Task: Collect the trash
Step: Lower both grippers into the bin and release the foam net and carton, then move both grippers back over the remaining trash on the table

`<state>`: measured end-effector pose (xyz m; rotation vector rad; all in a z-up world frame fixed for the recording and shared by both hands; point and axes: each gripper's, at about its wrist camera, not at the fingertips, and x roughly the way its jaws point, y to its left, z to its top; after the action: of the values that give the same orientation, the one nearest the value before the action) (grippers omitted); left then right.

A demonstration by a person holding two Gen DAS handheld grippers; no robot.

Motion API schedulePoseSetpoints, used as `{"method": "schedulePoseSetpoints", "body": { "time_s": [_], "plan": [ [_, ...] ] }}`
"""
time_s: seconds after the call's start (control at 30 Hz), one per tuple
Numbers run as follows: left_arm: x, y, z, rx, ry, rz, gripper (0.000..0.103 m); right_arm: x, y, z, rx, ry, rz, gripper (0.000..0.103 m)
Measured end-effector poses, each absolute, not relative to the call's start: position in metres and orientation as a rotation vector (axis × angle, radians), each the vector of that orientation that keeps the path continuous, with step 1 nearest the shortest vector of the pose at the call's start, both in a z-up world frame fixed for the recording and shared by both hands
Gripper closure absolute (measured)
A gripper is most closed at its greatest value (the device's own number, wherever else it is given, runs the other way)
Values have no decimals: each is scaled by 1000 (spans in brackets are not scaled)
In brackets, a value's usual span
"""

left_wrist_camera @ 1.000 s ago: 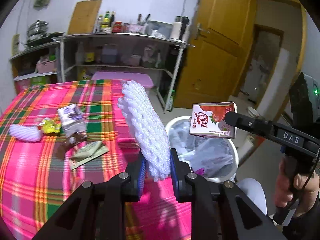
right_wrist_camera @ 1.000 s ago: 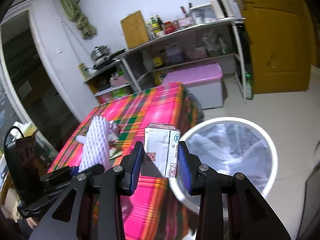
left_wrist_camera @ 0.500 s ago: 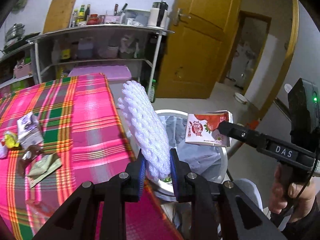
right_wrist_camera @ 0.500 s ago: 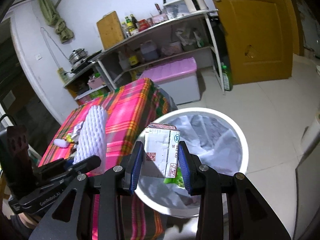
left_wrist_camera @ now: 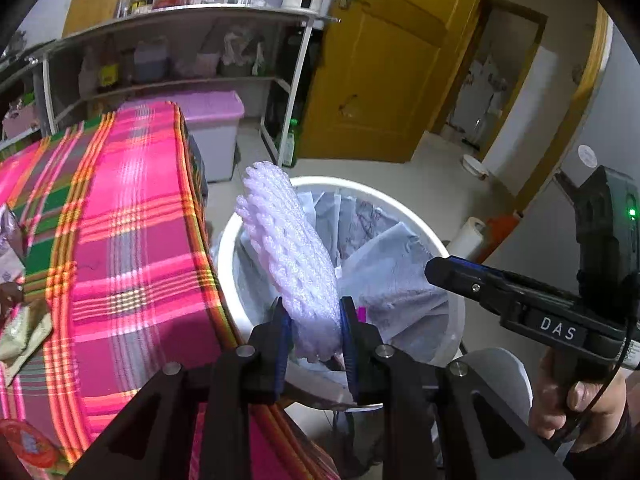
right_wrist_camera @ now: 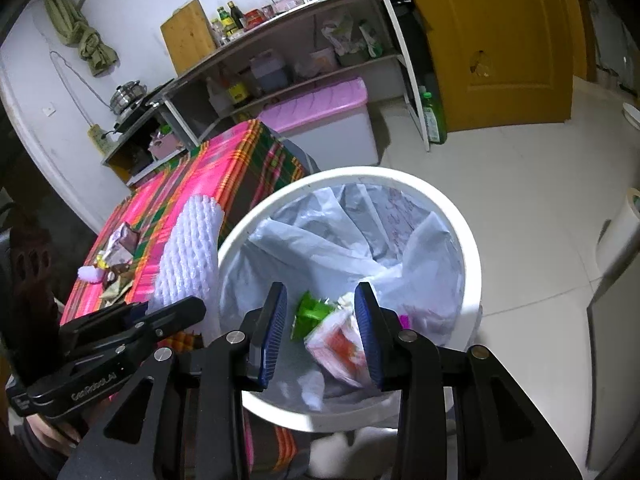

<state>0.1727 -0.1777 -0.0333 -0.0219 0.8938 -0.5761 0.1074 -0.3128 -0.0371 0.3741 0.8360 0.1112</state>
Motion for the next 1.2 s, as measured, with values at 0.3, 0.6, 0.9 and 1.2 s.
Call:
{"method": "schedulePoseSetpoints", "body": {
  "time_s": [0.3,0.6,0.9,1.2],
  "plan": [
    [182,-177,-47,-50,949,-587,64,111,-315,-36,382,839,104,66],
    [176,-165,-38,-98,924,-576,56,105,-305,-21,366,806,127,66],
    [150,-129,-8,-138,810,-518,56,92,-280,9,314,731,199,66],
    [124,-88,14,-150,716,-439,56,85,-237,25,241,699,292,66]
  ]
}}
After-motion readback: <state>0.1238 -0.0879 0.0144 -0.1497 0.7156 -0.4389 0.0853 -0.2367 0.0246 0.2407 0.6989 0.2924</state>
